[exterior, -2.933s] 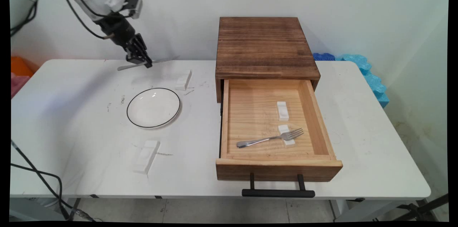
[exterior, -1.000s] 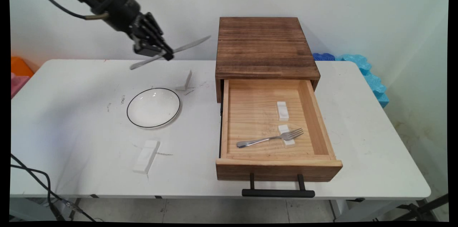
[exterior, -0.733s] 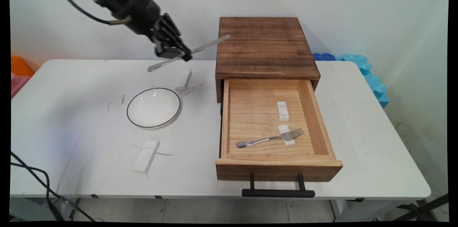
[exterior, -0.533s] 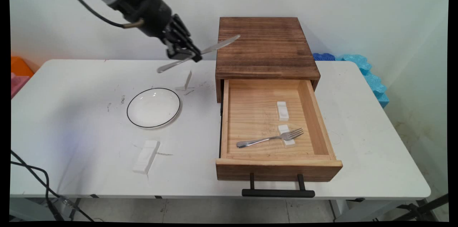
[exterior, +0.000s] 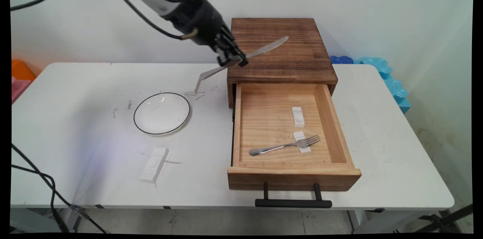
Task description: Place the picked object into the drawer
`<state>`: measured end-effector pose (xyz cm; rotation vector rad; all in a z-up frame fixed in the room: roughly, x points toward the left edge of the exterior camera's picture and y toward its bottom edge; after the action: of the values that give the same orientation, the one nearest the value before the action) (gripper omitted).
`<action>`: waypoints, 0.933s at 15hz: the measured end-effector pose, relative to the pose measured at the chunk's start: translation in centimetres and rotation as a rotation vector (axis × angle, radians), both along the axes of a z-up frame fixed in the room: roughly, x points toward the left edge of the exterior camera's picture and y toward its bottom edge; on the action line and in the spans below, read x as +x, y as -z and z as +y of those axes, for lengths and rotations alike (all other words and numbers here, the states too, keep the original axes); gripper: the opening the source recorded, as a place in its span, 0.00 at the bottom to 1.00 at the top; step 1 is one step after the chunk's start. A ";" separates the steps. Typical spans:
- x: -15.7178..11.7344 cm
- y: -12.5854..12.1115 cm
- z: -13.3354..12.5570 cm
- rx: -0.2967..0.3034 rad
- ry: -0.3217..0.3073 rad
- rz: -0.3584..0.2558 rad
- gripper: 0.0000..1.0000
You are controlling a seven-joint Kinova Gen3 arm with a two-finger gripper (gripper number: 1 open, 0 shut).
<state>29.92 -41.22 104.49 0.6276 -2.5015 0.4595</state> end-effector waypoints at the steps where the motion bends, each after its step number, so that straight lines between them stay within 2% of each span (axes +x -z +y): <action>1: -0.7 0.1 -0.2 -0.006 -0.002 0.003 0.00; 7: -4.0 1.1 -1.4 -0.033 0.015 0.012 0.00; 14: -6.6 2.9 -2.8 -0.072 0.109 0.008 0.00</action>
<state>23.36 -44.06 101.59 0.4620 -2.4842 0.5026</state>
